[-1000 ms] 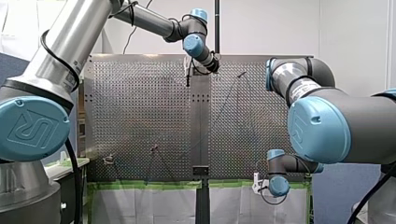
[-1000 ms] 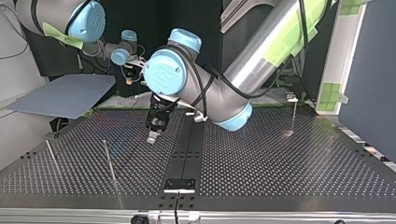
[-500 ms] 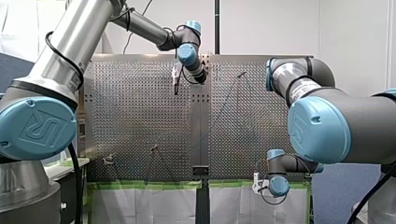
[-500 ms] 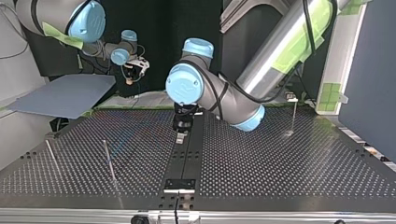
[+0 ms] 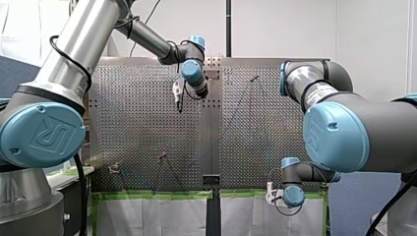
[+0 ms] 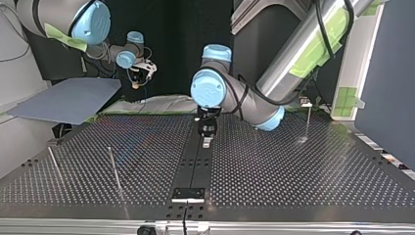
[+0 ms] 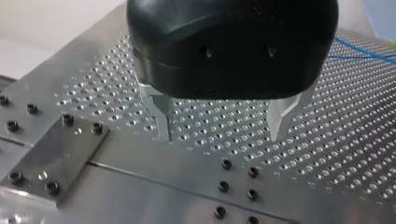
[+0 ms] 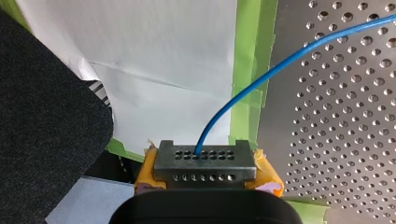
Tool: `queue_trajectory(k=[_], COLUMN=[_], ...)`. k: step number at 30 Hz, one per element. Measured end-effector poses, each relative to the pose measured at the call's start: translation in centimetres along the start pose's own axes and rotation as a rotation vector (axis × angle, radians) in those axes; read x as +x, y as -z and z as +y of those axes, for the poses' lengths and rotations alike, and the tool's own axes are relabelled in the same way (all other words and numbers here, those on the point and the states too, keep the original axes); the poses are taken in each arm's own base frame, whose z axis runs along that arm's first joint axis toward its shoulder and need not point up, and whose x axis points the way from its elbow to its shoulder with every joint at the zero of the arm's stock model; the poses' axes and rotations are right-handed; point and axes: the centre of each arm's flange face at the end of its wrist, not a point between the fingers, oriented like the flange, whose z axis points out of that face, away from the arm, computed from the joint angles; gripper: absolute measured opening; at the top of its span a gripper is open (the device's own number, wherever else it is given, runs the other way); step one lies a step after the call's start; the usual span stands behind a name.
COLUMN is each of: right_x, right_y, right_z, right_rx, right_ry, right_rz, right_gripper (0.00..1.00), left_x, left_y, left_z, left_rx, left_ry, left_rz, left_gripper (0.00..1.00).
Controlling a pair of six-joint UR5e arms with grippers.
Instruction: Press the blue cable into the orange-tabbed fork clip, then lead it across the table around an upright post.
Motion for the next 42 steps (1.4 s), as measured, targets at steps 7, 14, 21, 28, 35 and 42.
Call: queue_trajectory(k=[7,14,21,28,35,42], right_x=[0.0,0.0,0.0,-0.1,0.0,0.0], right_y=[0.0,0.1,0.1,0.1,0.1,0.1], right_z=[0.0,-0.2,-0.2,-0.3,-0.3,-0.4], right_rx=[0.001,0.003,0.004,0.005,0.005,0.006], right_ry=[0.002,0.005,0.007,0.008,0.008,0.009], right_rz=[-0.001,-0.002,-0.001,-0.001,0.002,0.005], right_gripper=[0.01,0.01,0.01,0.01,0.01,0.01], left_x=[0.0,-1.4,-3.1,-4.5,-4.1,-2.2], left_y=[0.9,2.5,3.8,4.8,5.2,5.1], left_z=[1.1,2.5,5.1,7.9,10.1,12.0], left_rx=[-0.019,-0.058,-0.126,-0.198,-0.258,-0.293], left_ry=[0.052,0.126,0.183,0.228,0.264,0.281], left_rz=[-0.040,-0.113,-0.196,-0.273,-0.318,-0.333], left_gripper=[1.00,1.00,1.00,1.00,1.00,1.00])
